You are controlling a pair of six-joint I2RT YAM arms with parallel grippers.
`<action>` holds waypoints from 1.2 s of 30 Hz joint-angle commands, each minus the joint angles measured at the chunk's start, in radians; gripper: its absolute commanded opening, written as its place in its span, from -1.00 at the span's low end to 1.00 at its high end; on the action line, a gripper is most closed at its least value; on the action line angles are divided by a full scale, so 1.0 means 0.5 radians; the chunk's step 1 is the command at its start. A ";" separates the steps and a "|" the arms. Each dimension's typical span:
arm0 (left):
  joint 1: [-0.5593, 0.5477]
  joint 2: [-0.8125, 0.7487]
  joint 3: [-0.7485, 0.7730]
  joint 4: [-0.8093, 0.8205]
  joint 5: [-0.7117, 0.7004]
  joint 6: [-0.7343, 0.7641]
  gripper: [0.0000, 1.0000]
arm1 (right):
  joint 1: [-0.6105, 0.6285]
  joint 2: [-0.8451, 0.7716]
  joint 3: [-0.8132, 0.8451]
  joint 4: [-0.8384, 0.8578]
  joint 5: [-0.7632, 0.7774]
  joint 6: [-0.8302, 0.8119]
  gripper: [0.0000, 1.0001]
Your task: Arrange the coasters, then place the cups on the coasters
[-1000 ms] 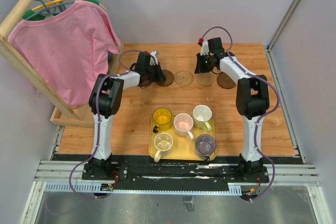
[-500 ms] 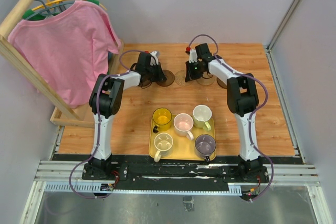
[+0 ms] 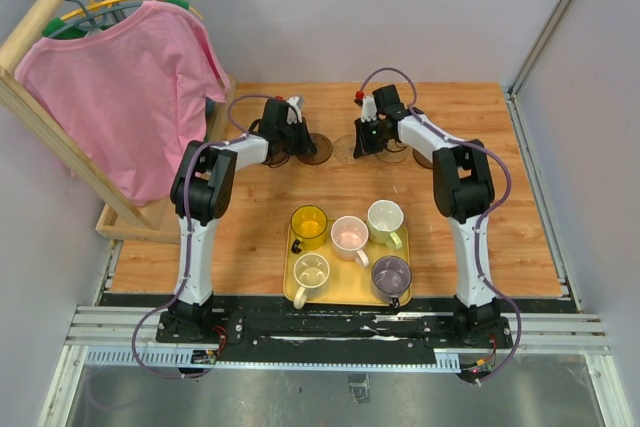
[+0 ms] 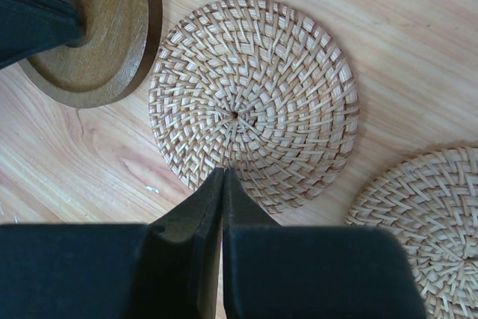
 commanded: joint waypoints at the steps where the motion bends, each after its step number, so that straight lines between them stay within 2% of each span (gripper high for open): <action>1: -0.015 0.054 0.078 -0.041 -0.036 0.025 -0.88 | 0.021 -0.050 -0.089 -0.061 0.121 -0.041 -0.95; 15: -0.015 0.095 0.177 -0.087 -0.081 0.044 -0.88 | 0.021 -0.067 -0.080 -0.055 0.125 -0.034 -0.95; 23: -0.015 0.134 0.268 -0.128 -0.068 0.050 -0.88 | 0.021 -0.049 0.033 -0.073 0.101 -0.031 -0.93; 36: -0.015 -0.004 0.238 -0.077 -0.051 0.068 -0.88 | 0.021 -0.165 0.168 -0.041 0.013 -0.021 -0.81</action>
